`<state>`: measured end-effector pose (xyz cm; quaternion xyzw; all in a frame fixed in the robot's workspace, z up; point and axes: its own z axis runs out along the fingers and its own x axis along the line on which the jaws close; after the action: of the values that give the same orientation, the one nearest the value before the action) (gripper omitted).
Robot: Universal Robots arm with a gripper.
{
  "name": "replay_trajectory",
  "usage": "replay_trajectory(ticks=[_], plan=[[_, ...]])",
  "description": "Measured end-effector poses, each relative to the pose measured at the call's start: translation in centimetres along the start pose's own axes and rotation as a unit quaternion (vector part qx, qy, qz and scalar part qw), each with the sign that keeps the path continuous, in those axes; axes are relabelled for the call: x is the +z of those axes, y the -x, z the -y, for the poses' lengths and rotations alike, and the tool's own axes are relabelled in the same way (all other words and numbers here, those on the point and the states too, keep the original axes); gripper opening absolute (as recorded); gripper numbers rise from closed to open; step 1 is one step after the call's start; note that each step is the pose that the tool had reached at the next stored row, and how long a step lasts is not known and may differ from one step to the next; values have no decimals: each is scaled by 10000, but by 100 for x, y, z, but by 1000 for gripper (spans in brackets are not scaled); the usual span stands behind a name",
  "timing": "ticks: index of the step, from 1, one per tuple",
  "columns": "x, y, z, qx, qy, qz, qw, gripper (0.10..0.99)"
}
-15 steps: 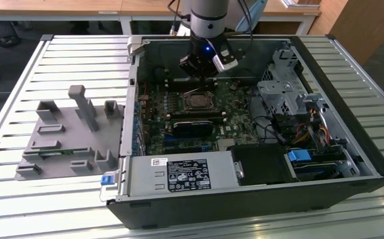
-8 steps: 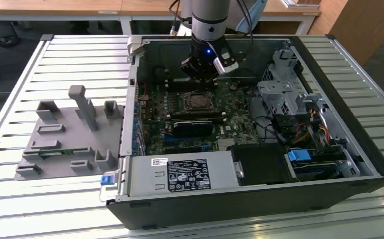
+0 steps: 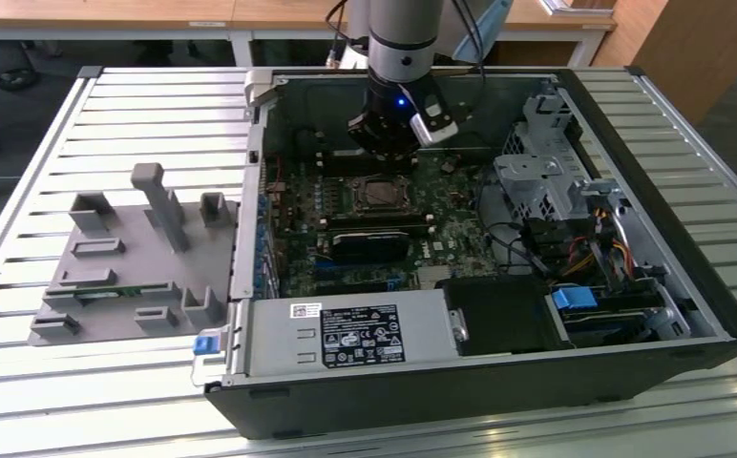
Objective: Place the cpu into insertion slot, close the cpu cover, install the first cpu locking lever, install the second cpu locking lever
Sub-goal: 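Install the first cpu locking lever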
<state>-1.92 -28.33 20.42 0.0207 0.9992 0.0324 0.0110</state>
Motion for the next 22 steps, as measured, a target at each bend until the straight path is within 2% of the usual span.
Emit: replay_trajectory(ticks=[8, 17, 22], plan=[[43, 0, 3, 0, -1, 0, 10000, 106], [31, 1, 1, 0, 1, 1, 10000, 106], [38, 1, 2, -1, -30, 1, 10000, 106]])
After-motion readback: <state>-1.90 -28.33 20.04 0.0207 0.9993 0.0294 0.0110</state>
